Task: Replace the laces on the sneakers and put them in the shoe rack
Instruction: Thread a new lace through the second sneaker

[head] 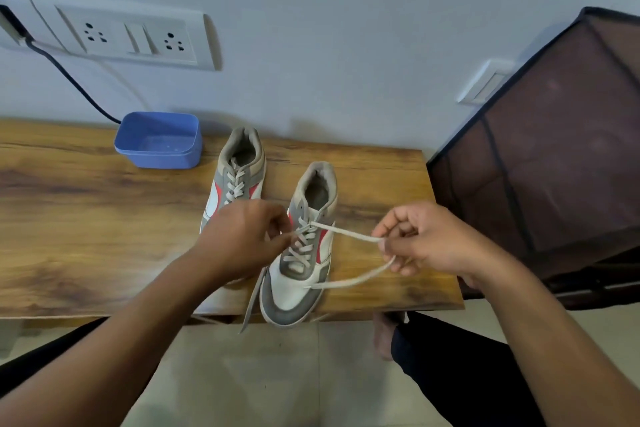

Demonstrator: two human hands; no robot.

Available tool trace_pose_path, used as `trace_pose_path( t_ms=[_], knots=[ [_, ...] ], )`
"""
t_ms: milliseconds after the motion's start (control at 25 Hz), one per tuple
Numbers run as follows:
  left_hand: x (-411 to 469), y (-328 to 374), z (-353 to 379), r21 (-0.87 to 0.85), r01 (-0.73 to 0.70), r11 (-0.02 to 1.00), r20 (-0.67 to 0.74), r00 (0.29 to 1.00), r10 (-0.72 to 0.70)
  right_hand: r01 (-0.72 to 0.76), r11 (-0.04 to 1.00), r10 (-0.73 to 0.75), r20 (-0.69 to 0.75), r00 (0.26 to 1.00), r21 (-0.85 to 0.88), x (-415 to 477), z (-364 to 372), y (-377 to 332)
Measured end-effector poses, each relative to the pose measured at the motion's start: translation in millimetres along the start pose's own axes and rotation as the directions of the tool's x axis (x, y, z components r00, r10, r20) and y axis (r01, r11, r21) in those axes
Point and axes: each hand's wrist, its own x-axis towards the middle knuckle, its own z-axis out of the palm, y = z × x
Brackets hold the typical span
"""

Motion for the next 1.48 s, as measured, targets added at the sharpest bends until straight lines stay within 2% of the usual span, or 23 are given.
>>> trace_pose_path(
  t_ms=[80,160,200,280,320,360,400,480,600,680,760,800,840,960,1120,1240,1360,1400,1480],
  knots=[
    [4.0,-0.9,7.6,0.031,0.002,1.0,-0.016,1.0,-0.001,-0.122,0.955,0.155,0.103,0.983,-0.27,2.3,2.0,10.1],
    [9.2,0.1,13.0,0.036,-0.005,0.999,0.015,1.0,0.004,-0.188,0.863,0.287,0.149,0.946,-0.468,10.1,10.8,12.8],
    [11.9,-0.8,12.2,0.009,-0.007,1.0,0.038,0.999,0.006,-0.177,0.815,0.292,0.127,0.948,-0.552,14.0,14.7,11.0],
    [16.4,-2.7,4.1,-0.068,0.012,0.998,0.082,0.997,-0.006,-0.074,0.722,0.119,0.017,0.993,-0.688,21.6,19.6,1.3],
    [17.3,-3.8,-1.4,-0.114,0.028,0.993,0.089,0.996,-0.018,-0.006,0.746,-0.011,-0.021,1.0,-0.666,24.1,24.2,-5.1],
    [17.4,-4.3,-6.4,-0.175,0.041,0.984,0.088,0.996,-0.026,0.055,0.838,-0.095,-0.046,0.994,-0.543,25.9,30.3,-12.3],
    [16.2,-2.3,-9.8,-0.242,0.049,0.969,0.088,0.996,-0.029,0.098,0.935,-0.124,-0.053,0.991,-0.339,27.3,38.0,-19.7],
    [13.2,4.2,-12.4,-0.359,0.033,0.933,0.106,0.994,0.005,0.085,0.996,-0.085,-0.023,0.996,-0.003,31.1,59.5,-33.3],
    [11.4,7.7,-18.7,-0.428,0.011,0.904,0.243,0.965,0.103,0.0,0.991,0.006,-0.044,0.999,0.135,42.0,83.5,-40.4],
    [12.1,5.8,-22.0,-0.416,-0.006,0.91,0.264,0.956,0.127,-0.024,0.99,0.035,-0.076,0.997,0.142,46.2,83.7,-42.0],
    [17.6,1.6,-18.9,-0.28,-0.102,0.955,0.027,0.993,0.114,-0.01,0.998,0.012,-0.029,1.0,0.064,44.9,77.1,-44.0],
    [20.8,1.3,-15.2,-0.191,-0.146,0.971,-0.077,0.988,0.134,0.011,1.0,-0.011,0.005,1.0,0.018,42.7,73.0,-45.5],
    [25.3,1.9,-11.8,-0.125,-0.186,0.974,-0.103,0.979,0.174,0.037,0.999,-0.036,0.029,0.999,-0.021,40.0,68.5,-46.7],
    [39.3,1.0,1.2,-0.048,-0.264,0.963,-0.005,0.965,0.264,0.101,0.989,-0.094,0.062,0.994,-0.106,31.1,48.6,-48.6],
    [47.6,-4.0,8.3,-0.004,-0.205,0.979,-0.058,0.977,0.204,0.133,0.985,-0.135,-0.011,0.991,-0.111,24.0,6.2,-43.1],
    [47.8,-2.1,7.4,-0.013,-0.101,0.995,-0.111,0.989,0.099,0.153,0.987,-0.159,-0.128,0.979,-0.055,25.5,-10.3,-36.9],
    [45.0,3.1,-7.1,-0.038,-0.067,0.997,-0.189,0.98,0.058,0.177,0.983,-0.179,-0.077,0.981,-0.039,27.4,-0.3,-37.4],
    [42.4,8.5,-14.3,-0.093,-0.102,0.99,-0.17,0.982,0.085,0.2,0.979,-0.201,-0.045,0.978,-0.036,28.3,5.8,-39.8],
    [36.4,22.2,-27.3,-0.328,-0.149,0.933,-0.013,0.988,0.153,0.254,0.967,-0.254,-0.008,0.967,0.003,30.7,15.9,-45.2]
  ],
)
